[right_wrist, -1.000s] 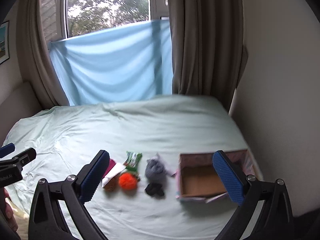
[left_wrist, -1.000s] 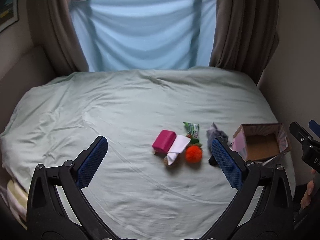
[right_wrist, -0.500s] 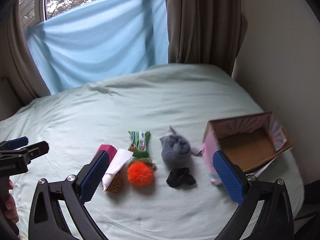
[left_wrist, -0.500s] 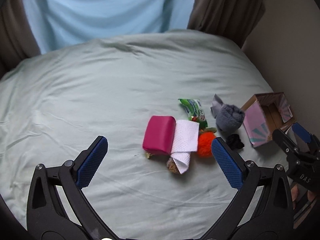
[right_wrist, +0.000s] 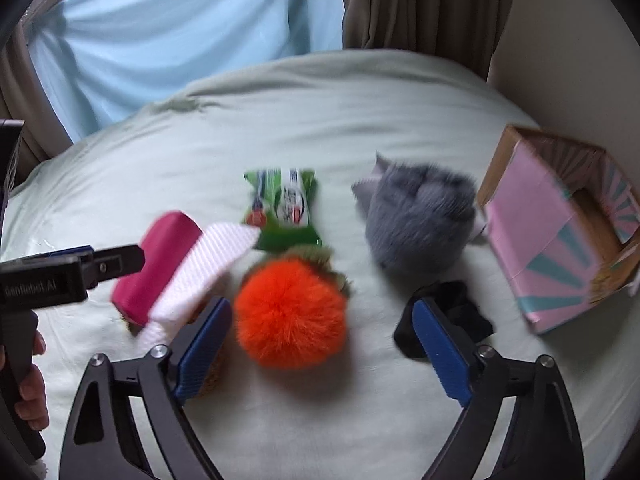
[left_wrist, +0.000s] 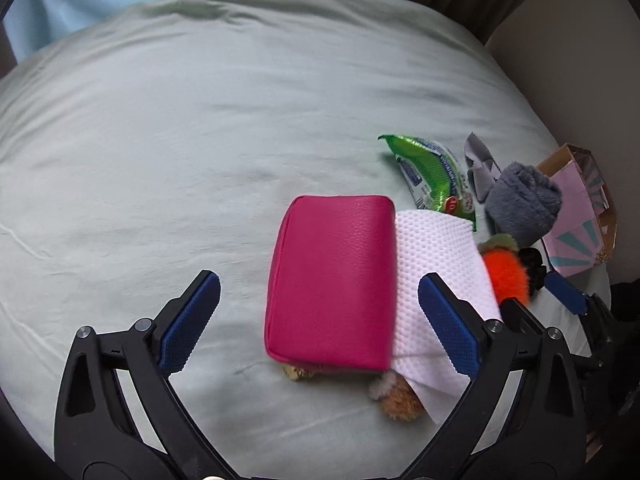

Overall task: Organize soft objects
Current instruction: 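Grasp the pink pouch with the left tool while the right tool grasps the orange pompom, then carry pouch and pompom into the cardboard box and open both tools, then withdraw both tools from the box back over the bed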

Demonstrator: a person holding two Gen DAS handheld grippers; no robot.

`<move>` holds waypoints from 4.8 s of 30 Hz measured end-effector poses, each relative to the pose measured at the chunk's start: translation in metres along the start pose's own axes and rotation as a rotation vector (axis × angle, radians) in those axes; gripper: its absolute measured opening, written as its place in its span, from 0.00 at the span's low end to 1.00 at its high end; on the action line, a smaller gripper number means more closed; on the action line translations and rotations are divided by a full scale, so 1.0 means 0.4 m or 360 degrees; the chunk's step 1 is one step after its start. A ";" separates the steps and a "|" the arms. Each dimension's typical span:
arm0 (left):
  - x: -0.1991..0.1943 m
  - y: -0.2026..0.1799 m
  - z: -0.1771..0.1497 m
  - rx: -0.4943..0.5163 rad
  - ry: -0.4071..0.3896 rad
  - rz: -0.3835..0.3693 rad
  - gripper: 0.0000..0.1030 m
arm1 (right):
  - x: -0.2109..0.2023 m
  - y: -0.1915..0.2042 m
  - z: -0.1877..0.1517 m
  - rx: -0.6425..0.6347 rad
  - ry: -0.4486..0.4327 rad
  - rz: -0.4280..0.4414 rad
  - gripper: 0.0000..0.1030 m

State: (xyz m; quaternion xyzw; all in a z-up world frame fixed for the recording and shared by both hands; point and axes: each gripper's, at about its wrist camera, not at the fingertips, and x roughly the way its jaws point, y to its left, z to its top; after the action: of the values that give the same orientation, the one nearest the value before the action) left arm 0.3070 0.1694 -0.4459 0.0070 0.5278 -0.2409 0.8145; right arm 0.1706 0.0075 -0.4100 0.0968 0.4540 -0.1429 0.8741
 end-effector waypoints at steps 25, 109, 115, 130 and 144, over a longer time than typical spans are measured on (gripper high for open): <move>0.085 0.020 0.016 -0.0040 0.0126 -0.0136 0.44 | 0.128 0.029 0.015 0.0037 0.0088 0.0188 0.33; 0.290 -1.251 0.222 0.0068 0.0442 0.0351 1.00 | 0.125 -1.013 0.413 0.0008 0.0730 0.0318 0.96; 0.247 -1.236 0.250 0.0069 0.0439 0.0329 1.00 | 0.104 -1.025 0.416 -0.0009 0.0704 0.0320 0.96; -0.103 -1.273 0.291 0.0019 0.0113 0.0242 1.00 | -0.213 -1.009 0.509 -0.0118 0.0415 0.0323 0.96; -0.547 -1.143 0.256 -0.0125 -0.0295 0.0358 1.00 | -0.587 -0.859 0.559 -0.0302 -0.0030 0.0334 0.96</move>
State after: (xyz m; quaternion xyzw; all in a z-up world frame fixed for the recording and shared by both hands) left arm 0.1403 -0.1777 -0.1008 0.0120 0.4552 -0.1269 0.8812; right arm 0.0974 -0.3444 -0.1036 0.0593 0.4446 -0.0080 0.8937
